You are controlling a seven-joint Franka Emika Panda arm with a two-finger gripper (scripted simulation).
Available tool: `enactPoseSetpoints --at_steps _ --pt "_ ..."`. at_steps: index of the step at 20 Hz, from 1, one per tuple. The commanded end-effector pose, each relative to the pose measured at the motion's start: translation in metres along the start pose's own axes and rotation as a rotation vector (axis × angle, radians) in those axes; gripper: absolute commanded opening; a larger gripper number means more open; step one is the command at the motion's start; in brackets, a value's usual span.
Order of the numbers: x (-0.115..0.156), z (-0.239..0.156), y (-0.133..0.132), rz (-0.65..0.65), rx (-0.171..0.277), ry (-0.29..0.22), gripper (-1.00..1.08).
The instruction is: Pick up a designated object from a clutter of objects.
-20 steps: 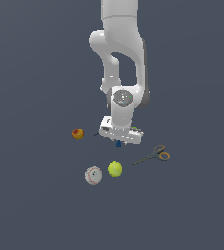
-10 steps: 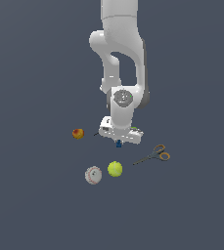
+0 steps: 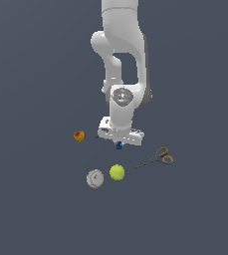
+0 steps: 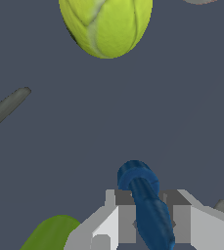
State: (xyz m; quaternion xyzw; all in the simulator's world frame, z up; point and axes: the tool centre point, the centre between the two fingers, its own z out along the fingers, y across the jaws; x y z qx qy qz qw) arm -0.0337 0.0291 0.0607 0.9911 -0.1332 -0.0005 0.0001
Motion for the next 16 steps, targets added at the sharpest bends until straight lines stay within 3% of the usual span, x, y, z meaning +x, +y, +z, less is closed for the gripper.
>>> enactPoseSetpoints --at_steps 1,16 --pt "0.005 -0.012 0.006 0.0 0.001 0.001 -1.0" --pt "0.059 -0.135 0.063 0.0 0.002 0.001 -1.0"
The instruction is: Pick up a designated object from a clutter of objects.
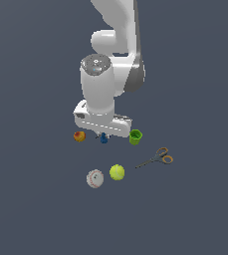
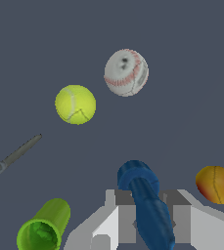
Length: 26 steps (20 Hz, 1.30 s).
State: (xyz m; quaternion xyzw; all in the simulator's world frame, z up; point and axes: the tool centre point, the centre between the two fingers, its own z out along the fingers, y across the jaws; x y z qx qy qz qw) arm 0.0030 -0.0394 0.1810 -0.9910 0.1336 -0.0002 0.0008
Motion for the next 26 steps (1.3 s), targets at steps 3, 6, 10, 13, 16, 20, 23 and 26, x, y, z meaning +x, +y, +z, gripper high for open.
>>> enactPoseSetpoints --at_steps 3,6,10,13,16,20,23,26 --pt "0.018 -0.042 0.02 0.0 0.0 -0.001 -1.0" --pt "0.031 -0.07 0.033 0.0 0.0 -0.001 -1.0" --pt "0.048 -0.107 0.049 0.0 0.0 -0.001 -1.0" --pt "0.06 -0.131 0.061 -0.001 0.0 -0.001 -1.0" --pt "0.071 -0.153 0.071 -0.001 0.0 -0.001 -1.0" --pt "0.084 -0.179 0.083 -0.001 -0.001 0.0 -1.0" --pt "0.093 -0.197 0.091 -0.001 -0.001 0.0 -1.0" --pt "0.101 -0.213 0.098 -0.001 -0.001 0.0 -1.0"
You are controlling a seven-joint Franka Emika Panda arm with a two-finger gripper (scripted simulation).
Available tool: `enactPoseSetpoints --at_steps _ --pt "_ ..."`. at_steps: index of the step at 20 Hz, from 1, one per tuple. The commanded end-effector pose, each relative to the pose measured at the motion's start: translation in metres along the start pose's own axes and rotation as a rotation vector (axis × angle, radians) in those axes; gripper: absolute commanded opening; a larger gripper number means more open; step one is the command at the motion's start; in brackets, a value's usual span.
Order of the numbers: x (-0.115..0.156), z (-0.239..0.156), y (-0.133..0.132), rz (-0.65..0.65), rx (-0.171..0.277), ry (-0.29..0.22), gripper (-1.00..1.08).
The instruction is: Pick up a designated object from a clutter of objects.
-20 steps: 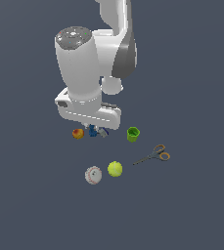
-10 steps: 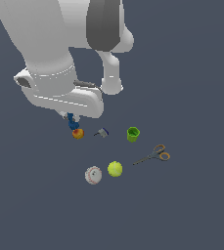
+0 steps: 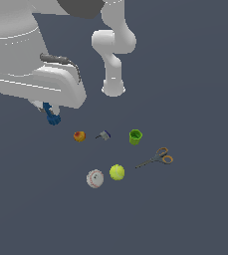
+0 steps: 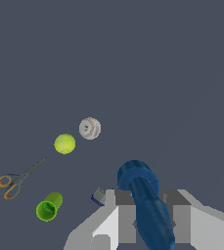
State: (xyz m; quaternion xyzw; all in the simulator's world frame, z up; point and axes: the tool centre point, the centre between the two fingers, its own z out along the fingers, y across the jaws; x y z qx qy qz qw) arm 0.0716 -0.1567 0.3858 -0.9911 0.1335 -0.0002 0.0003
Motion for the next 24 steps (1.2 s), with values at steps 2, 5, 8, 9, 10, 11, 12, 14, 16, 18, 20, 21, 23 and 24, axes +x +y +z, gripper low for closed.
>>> enactPoseSetpoints --at_steps 2,5,8,9,10,11,12,14,16,18,20,21,23,24 --pt "0.009 -0.019 0.008 -0.001 -0.001 0.0 -1.0" --pt "0.017 -0.032 0.014 -0.001 -0.001 0.0 -1.0" --pt "0.023 -0.043 0.019 -0.001 -0.001 0.0 -1.0" --pt "0.025 -0.046 0.021 -0.001 -0.001 0.0 -1.0" --pt "0.026 -0.049 0.022 -0.001 -0.001 0.0 -1.0" --pt "0.028 -0.052 0.023 -0.001 -0.001 0.0 -1.0" --pt "0.029 -0.054 0.024 -0.001 -0.001 0.0 -1.0" --pt "0.031 -0.058 0.026 -0.001 -0.001 0.0 -1.0" --pt "0.033 -0.061 0.027 -0.001 -0.001 0.0 -1.0" --pt "0.035 -0.063 0.028 -0.001 -0.001 0.0 -1.0" --pt "0.036 -0.064 0.029 0.0 -0.001 0.0 -1.0" --pt "0.036 -0.065 0.029 0.0 -0.001 0.0 -1.0" --pt "0.036 -0.066 0.029 0.0 -0.001 0.0 -1.0" --pt "0.036 -0.066 0.029 0.0 -0.001 0.0 -1.0"
